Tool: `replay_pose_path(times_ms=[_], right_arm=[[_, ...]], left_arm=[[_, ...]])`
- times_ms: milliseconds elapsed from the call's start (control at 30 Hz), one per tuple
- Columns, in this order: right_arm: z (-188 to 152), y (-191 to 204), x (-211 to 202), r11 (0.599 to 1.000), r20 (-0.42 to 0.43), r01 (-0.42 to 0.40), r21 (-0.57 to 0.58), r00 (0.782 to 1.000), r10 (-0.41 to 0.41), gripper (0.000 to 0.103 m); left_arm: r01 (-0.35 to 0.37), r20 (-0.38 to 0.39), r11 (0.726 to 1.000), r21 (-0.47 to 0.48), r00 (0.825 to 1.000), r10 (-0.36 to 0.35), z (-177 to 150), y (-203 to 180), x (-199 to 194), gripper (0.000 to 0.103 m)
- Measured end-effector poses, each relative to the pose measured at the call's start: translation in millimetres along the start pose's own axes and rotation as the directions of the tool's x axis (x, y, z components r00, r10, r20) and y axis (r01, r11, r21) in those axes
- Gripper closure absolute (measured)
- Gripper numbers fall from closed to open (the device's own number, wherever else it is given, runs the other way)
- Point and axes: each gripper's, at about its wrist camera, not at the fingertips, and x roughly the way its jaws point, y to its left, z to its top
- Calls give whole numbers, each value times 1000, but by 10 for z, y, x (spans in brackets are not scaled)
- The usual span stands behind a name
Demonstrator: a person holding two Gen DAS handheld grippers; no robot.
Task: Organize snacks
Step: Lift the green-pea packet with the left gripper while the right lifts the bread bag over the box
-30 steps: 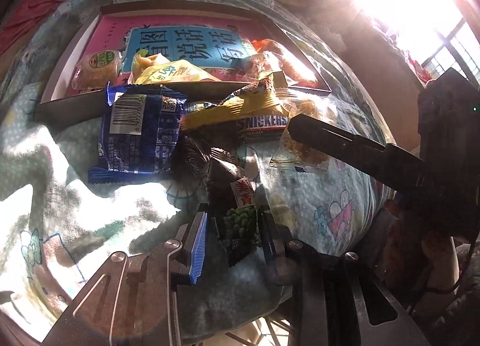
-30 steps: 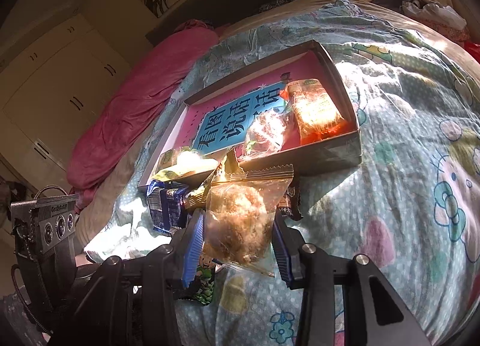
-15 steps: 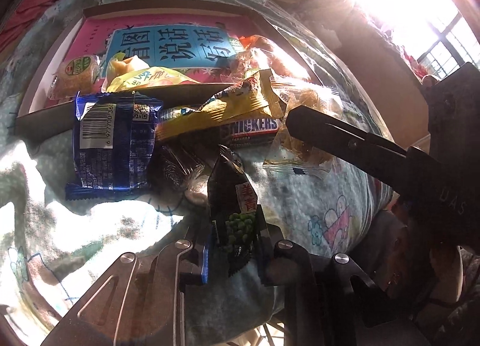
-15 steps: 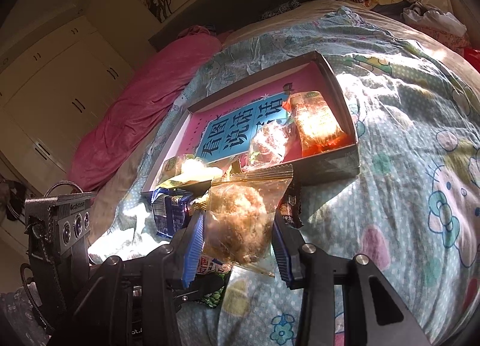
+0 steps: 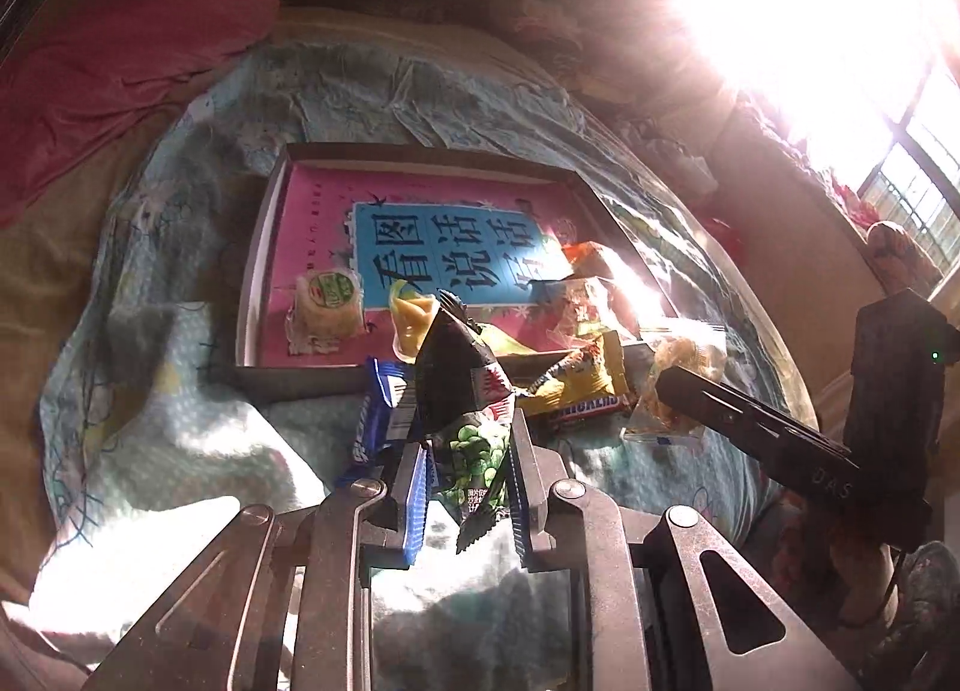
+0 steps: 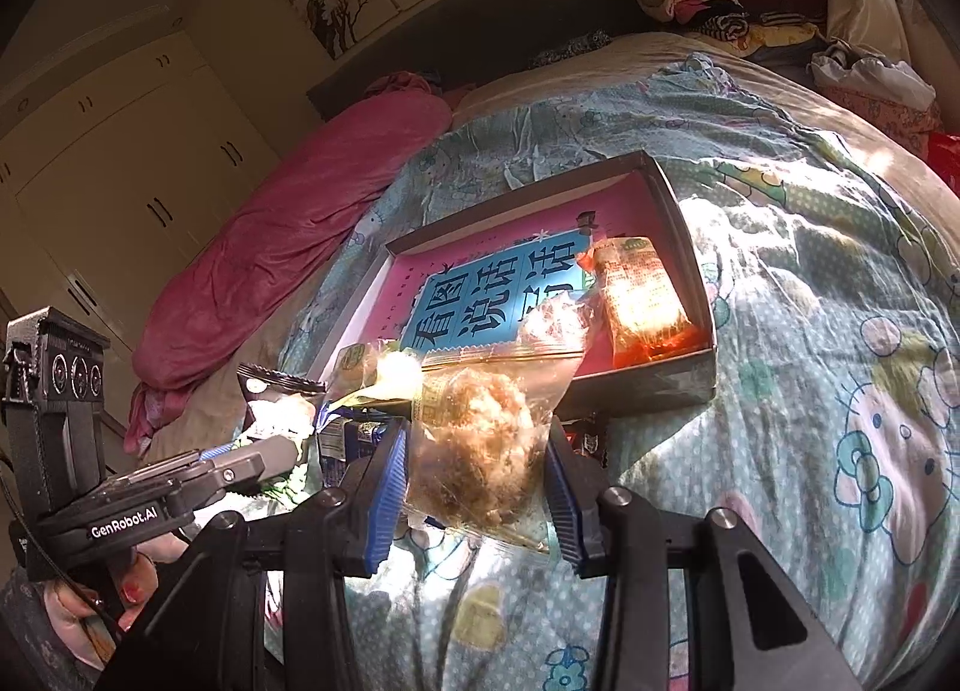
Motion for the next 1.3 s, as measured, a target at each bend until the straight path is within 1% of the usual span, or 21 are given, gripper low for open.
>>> replay_pose_path(times_ms=[133, 267, 700, 967, 1067, 1300], right_arm=[[29, 39, -20, 1000, 13, 18, -20, 1000, -18, 60], [92, 47, -36, 999, 31, 28, -23, 999, -27, 60], [314, 43, -124, 998, 106, 64, -24, 993, -61, 60], [383, -24, -124, 996, 121, 88, -7, 989, -87, 60], [404, -64, -120, 995, 125, 101, 3, 987, -100, 60], [438, -125, -98, 991, 130, 131, 15, 983, -131, 60]], left_arm=[[-23, 25, 999, -29, 999, 24, 67, 145, -73, 81], [-33, 37, 998, -46, 999, 35, 129, 238, -45, 81], [-51, 49, 998, -30, 997, 53, 254, 218, 28, 81], [-62, 60, 997, -35, 996, 64, 332, 264, 120, 81], [-50, 64, 998, -44, 997, 53, 365, 285, 167, 81], [-49, 59, 998, -50, 997, 52, 441, 329, 324, 81]])
